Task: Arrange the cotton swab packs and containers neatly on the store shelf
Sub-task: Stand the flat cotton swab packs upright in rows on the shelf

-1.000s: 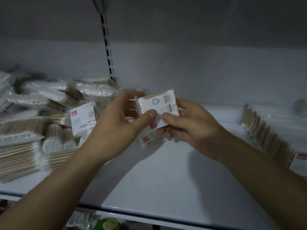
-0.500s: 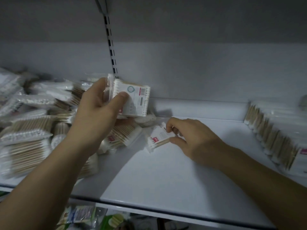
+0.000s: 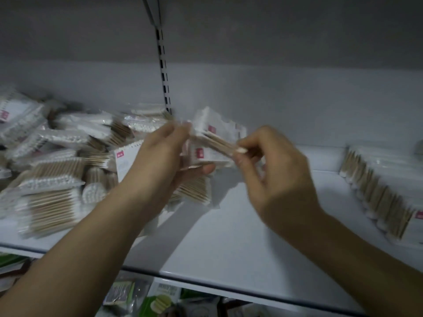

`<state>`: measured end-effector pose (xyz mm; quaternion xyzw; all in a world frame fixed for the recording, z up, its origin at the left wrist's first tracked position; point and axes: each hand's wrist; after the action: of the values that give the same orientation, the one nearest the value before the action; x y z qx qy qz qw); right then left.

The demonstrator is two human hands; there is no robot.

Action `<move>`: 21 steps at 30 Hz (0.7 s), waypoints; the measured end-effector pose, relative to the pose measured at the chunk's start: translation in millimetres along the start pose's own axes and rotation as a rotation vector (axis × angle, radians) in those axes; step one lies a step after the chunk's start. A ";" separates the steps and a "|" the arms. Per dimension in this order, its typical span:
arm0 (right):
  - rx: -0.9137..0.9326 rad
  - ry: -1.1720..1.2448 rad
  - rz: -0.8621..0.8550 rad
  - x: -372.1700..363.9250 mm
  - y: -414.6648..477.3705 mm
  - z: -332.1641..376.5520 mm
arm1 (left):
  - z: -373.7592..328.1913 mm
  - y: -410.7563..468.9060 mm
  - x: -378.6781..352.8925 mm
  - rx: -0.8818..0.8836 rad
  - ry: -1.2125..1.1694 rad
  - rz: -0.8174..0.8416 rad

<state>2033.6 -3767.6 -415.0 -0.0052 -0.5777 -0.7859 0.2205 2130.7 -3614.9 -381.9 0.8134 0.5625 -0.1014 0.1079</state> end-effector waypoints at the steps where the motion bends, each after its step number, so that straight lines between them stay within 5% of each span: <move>1: 0.079 -0.050 0.034 -5.8 -3.0 5.2 | -2.0 -1.4 -1.0 0.036 -0.029 0.055; 4: 0.157 -0.040 0.105 -17.5 -6.3 8.7 | -5.7 -2.9 2.8 -0.079 0.088 0.048; 7: -0.121 0.116 0.172 -25.5 -5.9 7.6 | -6.2 6.8 17.3 -0.326 0.291 -0.154; 10: -0.321 0.077 0.460 -44.1 -8.0 -0.5 | -13.1 12.2 34.2 -0.418 0.336 -0.226; 12: -0.253 0.014 0.623 -56.6 -14.0 -3.2 | -15.9 12.5 42.4 -0.424 0.333 -0.218; 17: -0.303 -0.056 0.354 -51.3 -13.9 -18.0 | -13.9 15.6 54.5 -0.518 0.438 -0.257; 21: -0.708 0.536 0.154 -17.9 0.2 -8.8 | -10.7 14.0 54.5 -0.570 0.464 -0.309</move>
<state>2052.0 -3769.6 -422.4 0.0803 -0.1935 -0.8901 0.4049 2163.1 -3567.9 -386.4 0.6579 0.6934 0.2302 0.1829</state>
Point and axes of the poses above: each hand's wrist, its own y-axis towards the middle knuckle, its own x-axis out of the back of the hand, z = x × y, and after that the axes turned 11 degrees about -z, right-handed
